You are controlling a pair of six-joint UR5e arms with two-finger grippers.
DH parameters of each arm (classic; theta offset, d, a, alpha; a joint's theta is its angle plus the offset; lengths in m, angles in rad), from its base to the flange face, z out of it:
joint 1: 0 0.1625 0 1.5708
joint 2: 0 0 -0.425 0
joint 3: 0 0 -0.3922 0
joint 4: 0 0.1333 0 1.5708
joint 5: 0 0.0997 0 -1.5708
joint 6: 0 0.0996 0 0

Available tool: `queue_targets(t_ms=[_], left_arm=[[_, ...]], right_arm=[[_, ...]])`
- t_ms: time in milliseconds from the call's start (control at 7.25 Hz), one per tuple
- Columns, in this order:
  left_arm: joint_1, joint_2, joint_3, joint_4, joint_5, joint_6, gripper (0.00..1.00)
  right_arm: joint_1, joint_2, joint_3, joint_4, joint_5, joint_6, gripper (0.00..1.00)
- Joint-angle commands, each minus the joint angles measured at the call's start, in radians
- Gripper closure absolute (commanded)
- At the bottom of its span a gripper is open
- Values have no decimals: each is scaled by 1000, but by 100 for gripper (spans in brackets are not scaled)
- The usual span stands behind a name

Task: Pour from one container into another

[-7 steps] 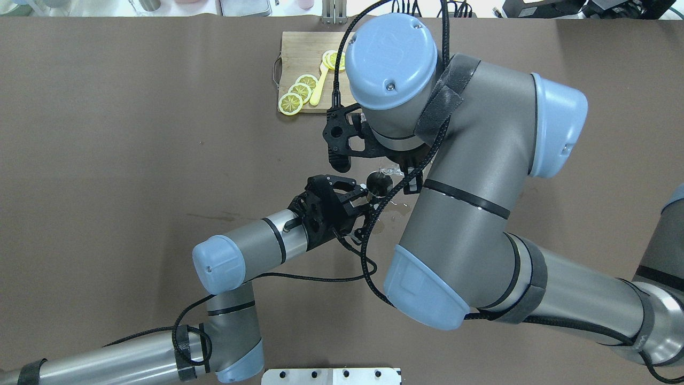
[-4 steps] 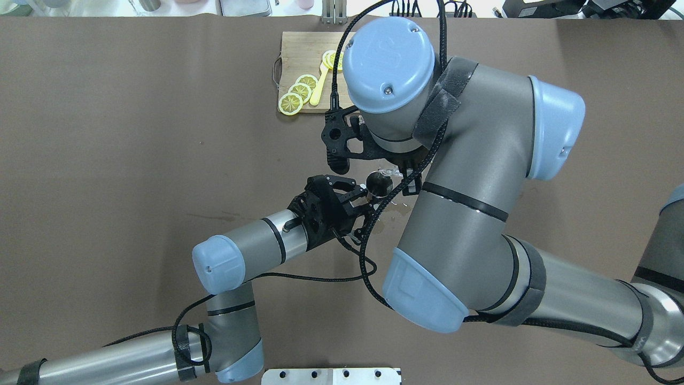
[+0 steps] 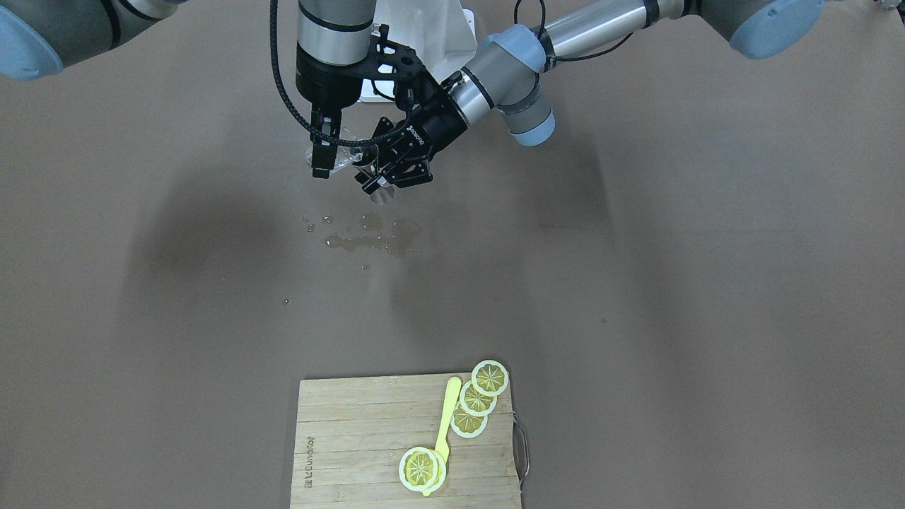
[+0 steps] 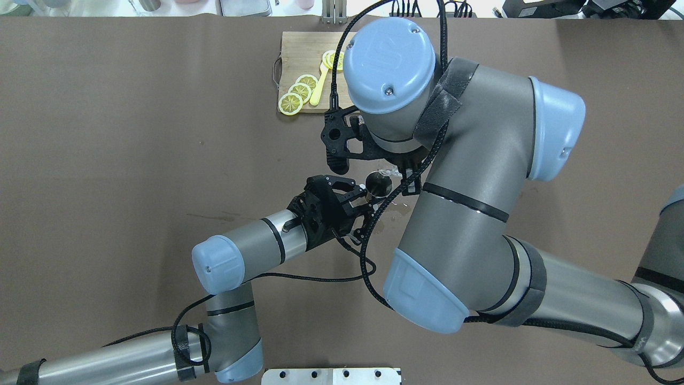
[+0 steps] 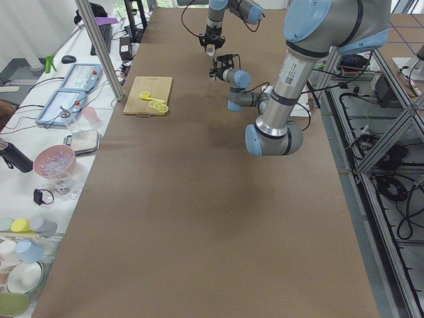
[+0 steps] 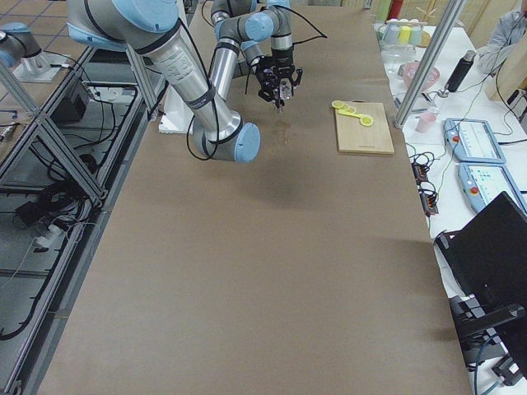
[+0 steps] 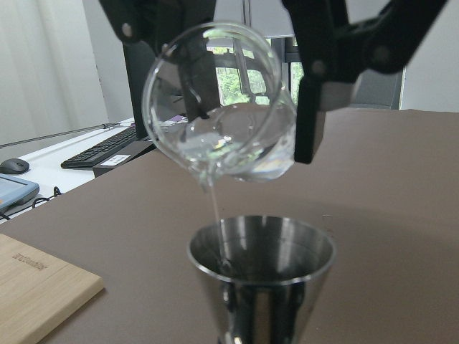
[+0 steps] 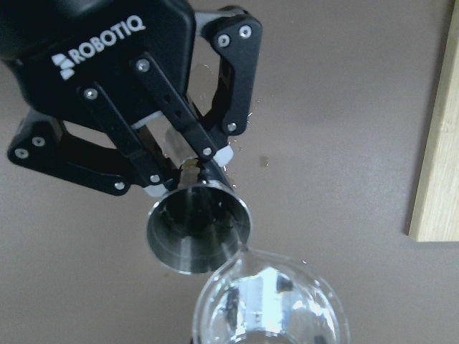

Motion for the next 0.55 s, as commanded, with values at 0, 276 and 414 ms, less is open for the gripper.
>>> queue_targets(t_ms=[0, 276, 414], left_arm=[[0, 1, 0, 0, 0, 0, 100], [0, -1, 0, 0, 0, 0, 100], [0, 1, 0, 0, 0, 0, 100]], right_arm=[[3, -3, 18, 10, 7, 1, 100], [8, -21, 83, 9, 20, 2, 100], [11, -32, 110, 7, 32, 2, 100]])
